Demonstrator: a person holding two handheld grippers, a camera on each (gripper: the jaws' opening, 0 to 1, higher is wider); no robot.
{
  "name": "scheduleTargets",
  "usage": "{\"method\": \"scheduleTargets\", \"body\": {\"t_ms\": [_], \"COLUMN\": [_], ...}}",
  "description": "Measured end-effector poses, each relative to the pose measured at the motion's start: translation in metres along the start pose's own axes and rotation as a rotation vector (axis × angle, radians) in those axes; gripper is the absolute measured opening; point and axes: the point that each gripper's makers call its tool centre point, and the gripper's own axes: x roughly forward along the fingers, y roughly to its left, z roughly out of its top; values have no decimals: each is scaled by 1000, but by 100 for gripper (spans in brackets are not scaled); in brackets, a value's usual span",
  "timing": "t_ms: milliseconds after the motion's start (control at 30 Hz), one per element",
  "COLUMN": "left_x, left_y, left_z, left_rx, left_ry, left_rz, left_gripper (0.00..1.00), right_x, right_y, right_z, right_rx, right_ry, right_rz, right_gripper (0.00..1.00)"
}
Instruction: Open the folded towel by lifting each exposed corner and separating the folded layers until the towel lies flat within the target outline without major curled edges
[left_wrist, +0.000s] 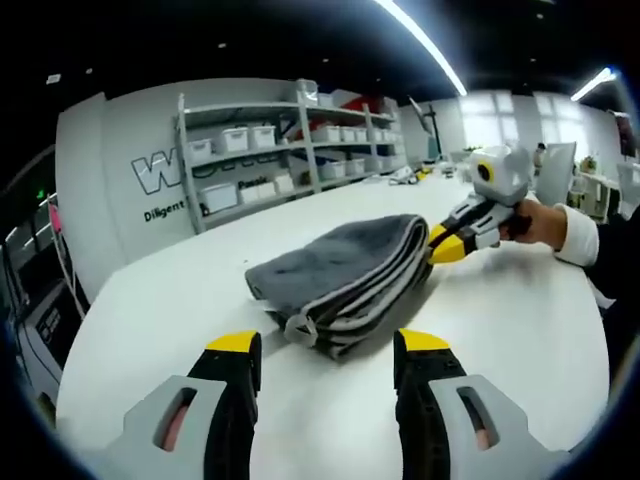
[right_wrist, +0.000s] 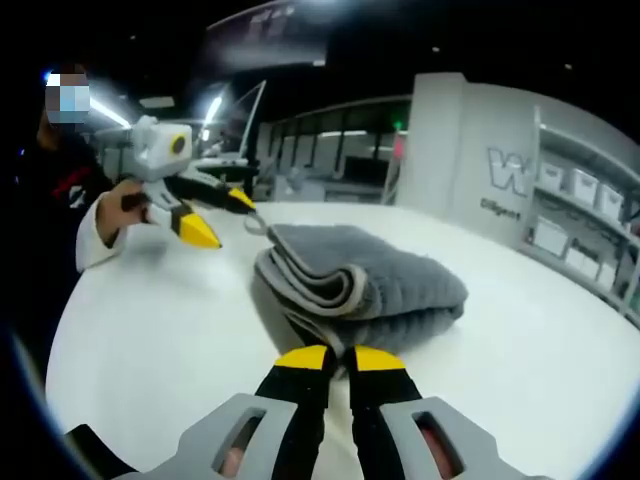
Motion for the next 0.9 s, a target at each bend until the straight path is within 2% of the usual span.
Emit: {"method": "scheduleTargets", "body": {"t_ms": [133, 267, 367, 667, 900], "left_x": [2, 5, 8, 13, 17], "left_y": [-2, 4, 5, 3, 2], "left_z": [-4, -6, -11, -14, -22], "left_rx": [-16, 8, -2, 2, 38], "left_ry": [11, 9, 31, 28, 45], "left_rz": [-22, 1, -3, -16, -9], "left_gripper": [49, 45, 45, 43, 39], "right_x": [0, 0, 0, 1, 1], "right_y": [0, 0, 1, 1, 1], "right_z": [0, 0, -1, -1, -1], "right_rx": [-3, -3, -2, 1, -1], "right_ry": [0, 0, 2, 5, 5], "right_rz": [0, 0, 1, 1, 0], "right_gripper": [1, 1, 1, 1, 1]}}
